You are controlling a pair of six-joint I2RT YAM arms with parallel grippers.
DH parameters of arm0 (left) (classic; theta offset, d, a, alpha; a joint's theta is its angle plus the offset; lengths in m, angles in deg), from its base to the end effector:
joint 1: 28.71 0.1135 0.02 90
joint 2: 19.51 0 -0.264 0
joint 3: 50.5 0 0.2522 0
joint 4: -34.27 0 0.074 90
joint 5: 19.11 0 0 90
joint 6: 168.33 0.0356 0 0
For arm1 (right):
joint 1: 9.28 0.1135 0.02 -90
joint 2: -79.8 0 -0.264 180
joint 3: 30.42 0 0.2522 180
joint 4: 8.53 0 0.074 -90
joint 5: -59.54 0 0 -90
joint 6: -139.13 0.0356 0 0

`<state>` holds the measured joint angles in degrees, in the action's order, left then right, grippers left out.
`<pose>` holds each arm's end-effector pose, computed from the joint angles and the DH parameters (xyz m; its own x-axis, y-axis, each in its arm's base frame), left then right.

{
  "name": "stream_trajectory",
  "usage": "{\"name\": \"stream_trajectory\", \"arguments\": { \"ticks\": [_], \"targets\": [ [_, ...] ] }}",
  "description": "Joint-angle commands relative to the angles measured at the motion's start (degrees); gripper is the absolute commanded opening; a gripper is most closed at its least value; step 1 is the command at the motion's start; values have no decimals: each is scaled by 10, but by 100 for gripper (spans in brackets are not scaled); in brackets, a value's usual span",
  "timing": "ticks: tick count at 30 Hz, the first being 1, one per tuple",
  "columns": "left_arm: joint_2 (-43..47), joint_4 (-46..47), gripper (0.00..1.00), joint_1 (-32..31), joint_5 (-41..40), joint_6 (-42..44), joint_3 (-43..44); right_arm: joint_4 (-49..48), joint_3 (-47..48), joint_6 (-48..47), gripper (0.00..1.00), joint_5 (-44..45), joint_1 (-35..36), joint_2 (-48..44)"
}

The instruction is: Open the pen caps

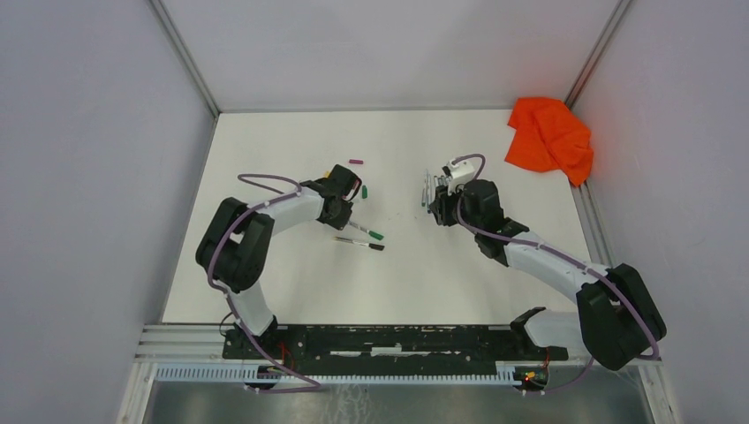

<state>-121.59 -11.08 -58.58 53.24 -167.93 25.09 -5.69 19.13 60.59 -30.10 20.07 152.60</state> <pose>0.2955 -0.1573 0.1566 -0.3984 -0.8701 -0.2903 -0.8212 0.4793 -0.3097 0.2373 0.1332 0.2179 -0.4721 -0.0375 -0.8807 -0.3994 0.8998 0.1757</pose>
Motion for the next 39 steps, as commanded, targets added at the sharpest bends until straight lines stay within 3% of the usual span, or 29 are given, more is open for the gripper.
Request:
{"name": "stream_trajectory", "arguments": {
  "ticks": [1,8,19,39],
  "targets": [
    [12,140,2,0,19,78,-41,-41,2,-31,41,-53,10,-18],
    [44,226,2,1,21,209,-14,-41,31,-62,42,-157,23,13],
    [84,302,2,-10,47,355,6,-17,105,-81,45,-179,71,109],
    [115,332,2,-29,78,412,-1,0,189,-71,45,-162,91,210]
  ]
}}
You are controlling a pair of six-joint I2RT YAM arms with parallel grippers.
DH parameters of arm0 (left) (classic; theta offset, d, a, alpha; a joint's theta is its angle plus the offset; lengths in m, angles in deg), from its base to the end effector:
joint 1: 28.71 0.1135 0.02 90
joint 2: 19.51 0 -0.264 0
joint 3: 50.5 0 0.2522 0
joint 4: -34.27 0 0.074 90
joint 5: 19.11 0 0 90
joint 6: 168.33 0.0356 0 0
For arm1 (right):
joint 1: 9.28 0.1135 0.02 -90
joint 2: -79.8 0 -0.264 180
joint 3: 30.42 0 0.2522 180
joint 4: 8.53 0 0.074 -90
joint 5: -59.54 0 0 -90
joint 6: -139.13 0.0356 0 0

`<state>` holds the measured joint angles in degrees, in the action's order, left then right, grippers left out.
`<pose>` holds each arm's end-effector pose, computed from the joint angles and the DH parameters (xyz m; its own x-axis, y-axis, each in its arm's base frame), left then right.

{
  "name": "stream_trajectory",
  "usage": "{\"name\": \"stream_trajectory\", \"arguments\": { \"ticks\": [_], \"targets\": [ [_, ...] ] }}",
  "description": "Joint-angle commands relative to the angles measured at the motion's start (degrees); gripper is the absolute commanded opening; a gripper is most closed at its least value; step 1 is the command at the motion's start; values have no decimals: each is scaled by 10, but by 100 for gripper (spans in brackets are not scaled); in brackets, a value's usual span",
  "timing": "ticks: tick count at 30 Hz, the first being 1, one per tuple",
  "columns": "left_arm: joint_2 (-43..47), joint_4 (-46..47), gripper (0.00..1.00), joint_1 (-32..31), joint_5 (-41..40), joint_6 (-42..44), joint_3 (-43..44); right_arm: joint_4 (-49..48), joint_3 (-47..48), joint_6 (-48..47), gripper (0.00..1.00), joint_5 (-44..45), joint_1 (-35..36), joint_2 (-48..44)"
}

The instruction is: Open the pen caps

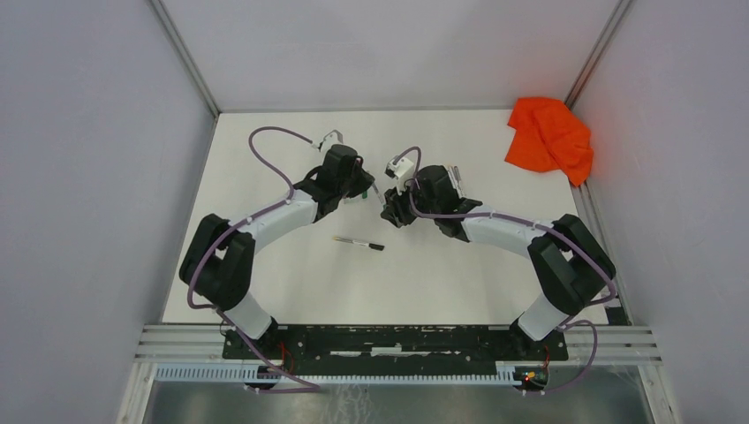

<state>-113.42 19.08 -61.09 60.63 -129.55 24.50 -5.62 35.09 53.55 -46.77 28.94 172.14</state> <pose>0.3132 -0.1911 0.2340 -0.6103 -0.5213 -0.5965 -0.1171 0.8040 -0.5830 0.2686 0.2242 0.2098 -0.4491 -0.2595 -0.8550 -0.7530 0.6250 0.2058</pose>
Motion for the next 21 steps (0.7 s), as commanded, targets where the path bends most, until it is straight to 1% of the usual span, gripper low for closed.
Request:
{"name": "stream_trajectory", "arguments": {
  "ticks": [1,8,10,13,14,16,19,21],
  "targets": [
    [35,30,2,-4,5,29,4,-1,31,0,45,5,2,18],
    [45,28,2,-4,7,32,0,-5,43,1,44,9,1,42],
    [47,28,2,-4,8,34,-1,-6,46,4,41,10,1,47],
    [46,24,2,-5,7,37,-1,-6,50,6,33,12,2,48],
    [45,24,2,-5,5,38,-2,-6,50,7,32,12,2,48],
    [45,23,2,-5,2,40,-4,-6,52,9,33,13,2,47],
    [44,22,2,-7,-2,42,-6,-3,57,11,36,12,2,45],
    [44,22,2,-8,-5,43,-7,1,61,10,36,12,2,47]
  ]
}}
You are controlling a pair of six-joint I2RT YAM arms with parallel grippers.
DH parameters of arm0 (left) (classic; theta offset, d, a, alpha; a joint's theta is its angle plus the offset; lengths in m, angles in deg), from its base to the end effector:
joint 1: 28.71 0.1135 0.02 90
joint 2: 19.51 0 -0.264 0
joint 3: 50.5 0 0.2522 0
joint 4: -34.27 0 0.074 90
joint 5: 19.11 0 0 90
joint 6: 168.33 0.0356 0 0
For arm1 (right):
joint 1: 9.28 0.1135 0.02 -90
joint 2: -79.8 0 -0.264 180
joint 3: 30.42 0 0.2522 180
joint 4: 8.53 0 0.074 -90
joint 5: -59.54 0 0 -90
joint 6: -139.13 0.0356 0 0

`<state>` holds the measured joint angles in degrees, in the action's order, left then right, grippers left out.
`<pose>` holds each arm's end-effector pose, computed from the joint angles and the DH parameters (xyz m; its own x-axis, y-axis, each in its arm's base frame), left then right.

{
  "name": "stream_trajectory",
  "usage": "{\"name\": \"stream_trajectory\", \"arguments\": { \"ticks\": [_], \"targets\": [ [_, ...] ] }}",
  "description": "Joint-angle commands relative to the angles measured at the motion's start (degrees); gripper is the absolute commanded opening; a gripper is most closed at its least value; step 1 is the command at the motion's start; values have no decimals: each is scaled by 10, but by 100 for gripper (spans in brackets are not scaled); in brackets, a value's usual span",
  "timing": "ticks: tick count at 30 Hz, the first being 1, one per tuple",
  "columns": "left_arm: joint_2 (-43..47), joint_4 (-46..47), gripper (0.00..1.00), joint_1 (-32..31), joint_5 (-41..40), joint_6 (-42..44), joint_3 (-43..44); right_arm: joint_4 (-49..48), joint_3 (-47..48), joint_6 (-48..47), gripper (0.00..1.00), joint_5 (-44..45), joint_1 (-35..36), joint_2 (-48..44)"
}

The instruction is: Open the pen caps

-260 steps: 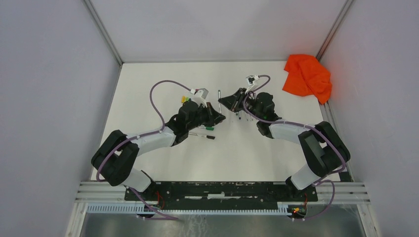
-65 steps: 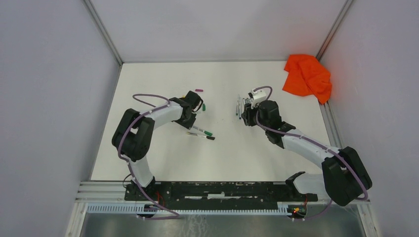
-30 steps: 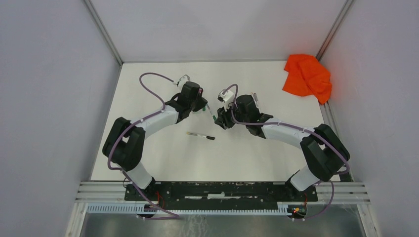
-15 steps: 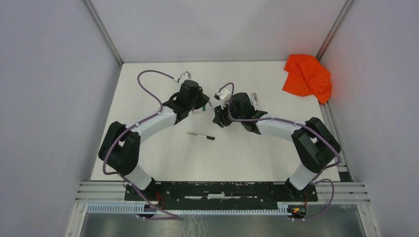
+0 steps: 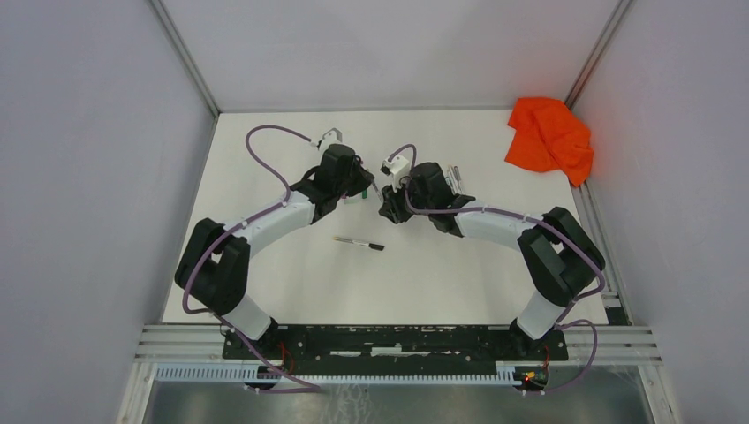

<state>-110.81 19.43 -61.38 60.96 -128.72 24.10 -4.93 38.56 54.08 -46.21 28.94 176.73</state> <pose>0.3068 -0.1894 0.2479 -0.5951 -0.5199 -0.6129 -0.0791 0.7968 -0.5991 0.2823 0.2346 0.2007 -0.4766 -0.2696 -0.8368 -0.7388 0.6387 0.2150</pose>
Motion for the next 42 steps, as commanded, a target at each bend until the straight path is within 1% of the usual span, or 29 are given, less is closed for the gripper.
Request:
{"name": "stream_trajectory", "arguments": {
  "ticks": [1,2,6,8,9,12,13,16,19,20,24,25,26,27,28,32,38,42],
  "targets": [
    [19,18,2,-5,-8,35,-4,-5,27,5,35,8,2,1],
    [19,18,2,-6,-9,36,-4,-4,29,5,33,8,1,2],
    [20,16,2,-6,-13,34,-4,4,30,7,11,9,2,6],
    [20,16,2,-6,-14,31,-4,5,28,9,2,8,2,8],
    [19,15,2,-6,-13,30,-1,5,26,10,0,7,2,6],
    [15,0,3,-6,-11,30,9,-3,22,16,0,-2,2,3],
    [12,-6,5,-6,-9,31,13,-6,22,17,0,-8,2,1],
    [4,-12,18,-6,-3,38,21,-11,22,24,0,-22,1,-4],
    [-1,-14,35,-6,-3,39,22,-14,24,29,0,-32,2,-7],
    [-2,-13,38,-6,-2,40,23,-16,24,32,0,-36,2,-8],
    [-11,-12,40,-6,1,42,29,-26,17,40,0,-44,2,-9],
    [-13,-11,38,-6,1,41,30,-28,17,42,0,-45,1,-9],
    [-14,-10,31,-6,1,40,30,-30,14,44,0,-44,1,-9],
    [-15,-8,13,-6,3,40,29,-32,12,45,0,-43,2,-10],
    [-16,-8,3,-6,3,40,30,-34,11,45,0,-43,1,-11],
    [-17,-19,2,-5,-6,28,33,-34,8,41,0,-29,1,-16],
    [-57,-97,2,0,-12,11,105,-1,-14,-26,0,114,8,-51],
    [-109,-124,2,19,27,-32,173,3,-42,-45,0,225,20,-75]
  ]
}}
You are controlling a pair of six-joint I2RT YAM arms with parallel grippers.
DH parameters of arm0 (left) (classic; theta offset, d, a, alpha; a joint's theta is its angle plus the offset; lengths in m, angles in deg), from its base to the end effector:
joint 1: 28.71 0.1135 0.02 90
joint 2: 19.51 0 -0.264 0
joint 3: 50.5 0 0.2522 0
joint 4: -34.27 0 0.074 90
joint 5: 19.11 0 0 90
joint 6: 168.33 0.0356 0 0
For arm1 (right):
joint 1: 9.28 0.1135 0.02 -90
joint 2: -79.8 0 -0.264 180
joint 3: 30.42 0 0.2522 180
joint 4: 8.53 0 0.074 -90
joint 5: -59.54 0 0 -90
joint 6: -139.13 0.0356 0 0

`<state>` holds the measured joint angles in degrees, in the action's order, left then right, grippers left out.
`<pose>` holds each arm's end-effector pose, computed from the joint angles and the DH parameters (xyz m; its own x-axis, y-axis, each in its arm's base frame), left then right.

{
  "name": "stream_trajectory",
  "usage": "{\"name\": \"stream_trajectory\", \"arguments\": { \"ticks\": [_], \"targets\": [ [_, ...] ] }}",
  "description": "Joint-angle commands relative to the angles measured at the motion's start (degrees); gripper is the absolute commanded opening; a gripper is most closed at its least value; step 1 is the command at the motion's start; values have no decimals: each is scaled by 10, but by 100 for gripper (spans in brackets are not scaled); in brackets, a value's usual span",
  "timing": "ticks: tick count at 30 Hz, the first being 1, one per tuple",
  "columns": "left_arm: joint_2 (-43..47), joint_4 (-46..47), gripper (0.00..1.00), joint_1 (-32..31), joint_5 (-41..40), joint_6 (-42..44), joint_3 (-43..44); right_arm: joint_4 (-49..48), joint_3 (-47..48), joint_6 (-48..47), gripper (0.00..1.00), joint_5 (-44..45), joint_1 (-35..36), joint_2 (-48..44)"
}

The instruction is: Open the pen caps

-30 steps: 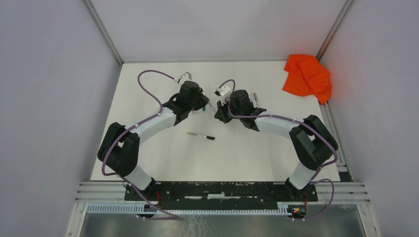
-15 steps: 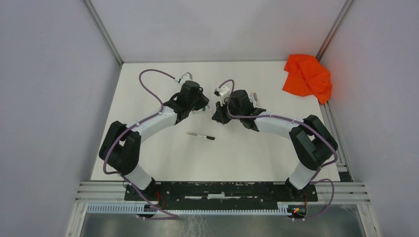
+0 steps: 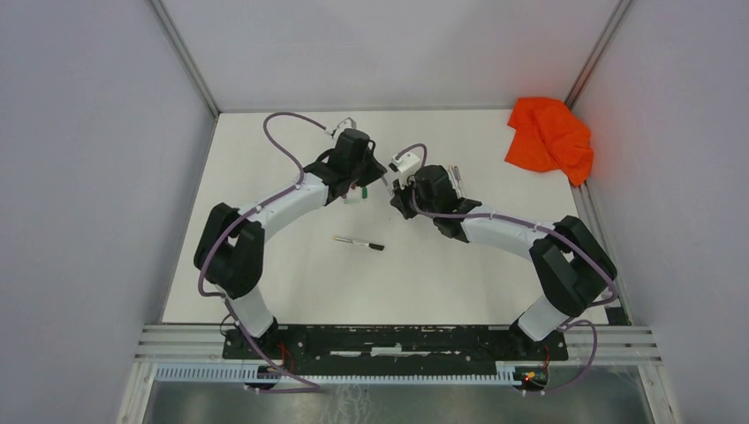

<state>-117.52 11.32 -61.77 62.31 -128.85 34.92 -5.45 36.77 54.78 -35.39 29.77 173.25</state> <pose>0.3312 -0.2093 0.2565 -0.6476 -0.4891 -0.5843 -0.0977 0.8138 -0.5729 0.2757 0.2276 0.2118 -0.4462 -0.2357 -0.8633 -0.6451 0.7534 0.1277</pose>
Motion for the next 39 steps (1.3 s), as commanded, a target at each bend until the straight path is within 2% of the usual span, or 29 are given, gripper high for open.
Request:
{"name": "stream_trajectory", "arguments": {
  "ticks": [1,5,11,18,22,27,32,35,39],
  "targets": [
    [-53,-48,2,26,20,-41,81,9,-30,-65,0,139,14,-43],
    [-87,-59,2,42,26,-94,118,17,-42,-66,0,189,19,-45],
    [-97,-51,2,59,18,-159,131,15,-56,-51,0,215,19,-42],
    [-101,-40,2,69,0,-182,149,28,-55,-36,0,191,19,-34],
    [-97,35,2,74,11,-194,130,39,-50,-23,0,131,18,-26],
    [-92,133,2,75,40,-135,130,14,-67,12,0,6,-8,-37],
    [-88,207,2,90,108,-84,127,-49,-100,71,0,-127,-50,-53],
    [-80,242,2,99,130,-61,115,-75,-113,96,0,-168,-64,-57],
    [-73,245,2,105,142,-45,111,-89,-98,107,0,-173,-73,-53]
  ]
}}
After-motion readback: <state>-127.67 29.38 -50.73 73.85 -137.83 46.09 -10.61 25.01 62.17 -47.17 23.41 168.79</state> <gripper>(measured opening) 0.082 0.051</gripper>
